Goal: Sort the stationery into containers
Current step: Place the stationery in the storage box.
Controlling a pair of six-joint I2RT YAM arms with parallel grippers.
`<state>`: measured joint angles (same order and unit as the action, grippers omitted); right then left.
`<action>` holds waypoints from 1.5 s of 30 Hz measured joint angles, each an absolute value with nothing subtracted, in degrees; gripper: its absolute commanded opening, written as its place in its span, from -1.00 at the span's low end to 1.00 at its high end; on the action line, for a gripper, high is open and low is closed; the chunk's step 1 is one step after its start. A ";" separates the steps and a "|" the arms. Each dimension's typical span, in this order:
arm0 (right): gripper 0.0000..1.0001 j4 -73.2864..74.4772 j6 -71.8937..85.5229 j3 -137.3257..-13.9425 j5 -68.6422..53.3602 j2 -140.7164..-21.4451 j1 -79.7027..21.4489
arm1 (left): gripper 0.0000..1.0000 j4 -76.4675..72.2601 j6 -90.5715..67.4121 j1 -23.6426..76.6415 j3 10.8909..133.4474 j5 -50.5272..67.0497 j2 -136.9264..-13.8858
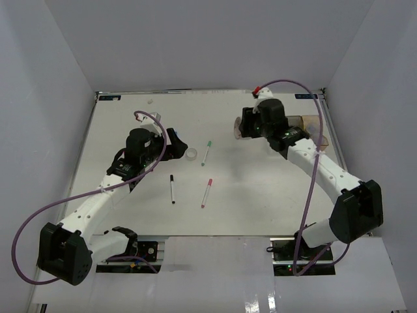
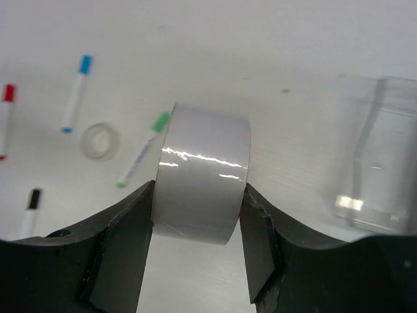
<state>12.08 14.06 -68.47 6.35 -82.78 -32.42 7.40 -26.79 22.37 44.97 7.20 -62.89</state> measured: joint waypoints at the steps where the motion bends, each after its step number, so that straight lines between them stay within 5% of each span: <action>1: -0.76 12.49 12.58 -68.47 7.27 -82.30 -29.56 | 0.96 8.10 -26.76 22.37 45.19 6.50 -62.89; 15: -0.67 14.44 -6.55 -76.97 8.45 -93.12 -4.47 | 0.96 13.13 -25.89 22.37 47.75 1.85 -63.33; 30: -0.57 14.96 -9.17 -80.34 2.46 -105.01 1.08 | 0.96 14.04 -25.50 22.37 47.86 1.45 -63.48; 41: -0.24 14.85 -11.20 -81.60 2.13 -109.49 1.91 | 0.96 14.61 -25.50 22.37 47.86 1.48 -63.48; 45: 0.04 14.66 -11.42 -81.58 1.52 -109.82 1.91 | 0.96 14.61 -25.47 22.37 47.88 1.48 -63.48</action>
